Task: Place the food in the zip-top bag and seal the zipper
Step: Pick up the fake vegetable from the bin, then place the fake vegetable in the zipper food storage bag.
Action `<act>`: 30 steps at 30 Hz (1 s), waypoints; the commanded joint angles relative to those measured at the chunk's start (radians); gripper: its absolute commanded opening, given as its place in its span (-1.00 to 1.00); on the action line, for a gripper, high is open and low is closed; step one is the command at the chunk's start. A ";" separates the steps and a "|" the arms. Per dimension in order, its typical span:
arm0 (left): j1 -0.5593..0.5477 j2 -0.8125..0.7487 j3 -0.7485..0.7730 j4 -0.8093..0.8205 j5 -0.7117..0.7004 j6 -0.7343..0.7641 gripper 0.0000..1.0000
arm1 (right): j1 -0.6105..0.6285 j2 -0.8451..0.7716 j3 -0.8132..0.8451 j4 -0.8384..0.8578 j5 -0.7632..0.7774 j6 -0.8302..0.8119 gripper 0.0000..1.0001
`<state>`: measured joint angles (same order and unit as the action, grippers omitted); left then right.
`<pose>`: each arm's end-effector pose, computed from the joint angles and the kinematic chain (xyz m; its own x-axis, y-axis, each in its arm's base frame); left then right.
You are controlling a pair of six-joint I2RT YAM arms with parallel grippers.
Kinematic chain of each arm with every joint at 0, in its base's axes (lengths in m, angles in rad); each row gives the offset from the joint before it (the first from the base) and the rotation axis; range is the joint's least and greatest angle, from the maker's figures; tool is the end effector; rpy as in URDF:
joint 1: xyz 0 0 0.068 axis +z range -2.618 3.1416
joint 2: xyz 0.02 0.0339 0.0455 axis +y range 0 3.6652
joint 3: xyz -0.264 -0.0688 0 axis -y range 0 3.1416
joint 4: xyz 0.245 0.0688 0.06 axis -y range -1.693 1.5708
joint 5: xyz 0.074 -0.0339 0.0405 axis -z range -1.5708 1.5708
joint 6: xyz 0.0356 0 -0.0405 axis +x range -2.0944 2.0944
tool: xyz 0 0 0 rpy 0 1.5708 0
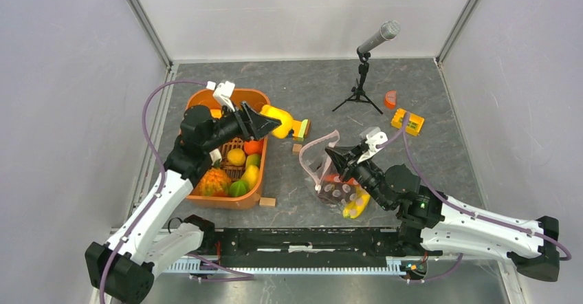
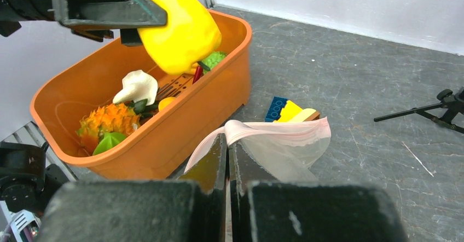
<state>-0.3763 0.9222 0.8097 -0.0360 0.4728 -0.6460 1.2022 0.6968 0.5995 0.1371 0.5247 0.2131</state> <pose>0.1942 -0.0942 0.3404 -0.5590 -0.3554 -0.7491 0.5129 0.5617 -0.6492 0.0786 0.1540 0.3230 -0.1186 0.2010 -0.9724 -0.6158 0.7533 0.2308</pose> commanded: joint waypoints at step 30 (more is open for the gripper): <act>-0.437 0.235 0.029 0.089 -0.152 0.003 -0.28 | 0.000 -0.072 -0.046 0.138 -0.012 0.000 -0.96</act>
<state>-0.7734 1.1488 0.7765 0.0757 0.3889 -0.7200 1.2022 0.6243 0.5453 0.1886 0.5297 0.2207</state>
